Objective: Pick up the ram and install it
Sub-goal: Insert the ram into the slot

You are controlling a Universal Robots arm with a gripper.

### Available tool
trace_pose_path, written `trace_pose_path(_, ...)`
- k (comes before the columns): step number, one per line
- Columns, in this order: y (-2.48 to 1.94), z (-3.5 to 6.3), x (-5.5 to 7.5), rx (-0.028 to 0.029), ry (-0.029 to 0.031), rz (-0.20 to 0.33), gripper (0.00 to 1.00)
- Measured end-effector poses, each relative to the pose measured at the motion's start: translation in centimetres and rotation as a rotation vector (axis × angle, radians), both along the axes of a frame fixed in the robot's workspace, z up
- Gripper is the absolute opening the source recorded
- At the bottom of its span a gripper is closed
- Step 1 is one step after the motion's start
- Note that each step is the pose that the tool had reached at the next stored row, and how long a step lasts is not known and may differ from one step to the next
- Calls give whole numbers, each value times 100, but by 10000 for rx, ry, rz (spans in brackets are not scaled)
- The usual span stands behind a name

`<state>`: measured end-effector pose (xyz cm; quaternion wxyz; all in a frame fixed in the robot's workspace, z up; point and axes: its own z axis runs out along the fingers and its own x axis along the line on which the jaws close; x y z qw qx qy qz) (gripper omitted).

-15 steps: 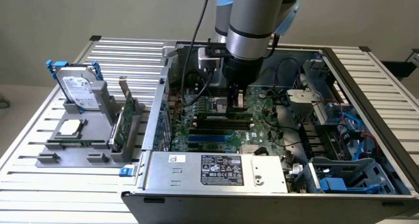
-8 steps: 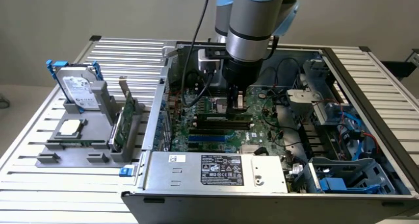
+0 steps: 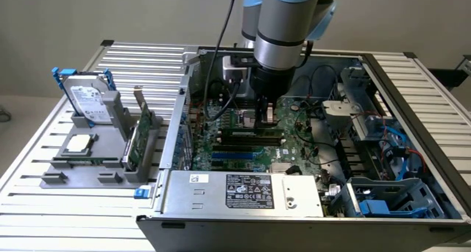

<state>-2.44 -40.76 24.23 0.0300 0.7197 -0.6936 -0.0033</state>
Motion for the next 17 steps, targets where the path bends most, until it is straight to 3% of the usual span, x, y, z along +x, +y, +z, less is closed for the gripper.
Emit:
trace_pose_path(10, 20, -22, 0, -42, -4, -135, 13)
trace_pose_path(17, 31, -39, 0, -74, -55, -136, 13)
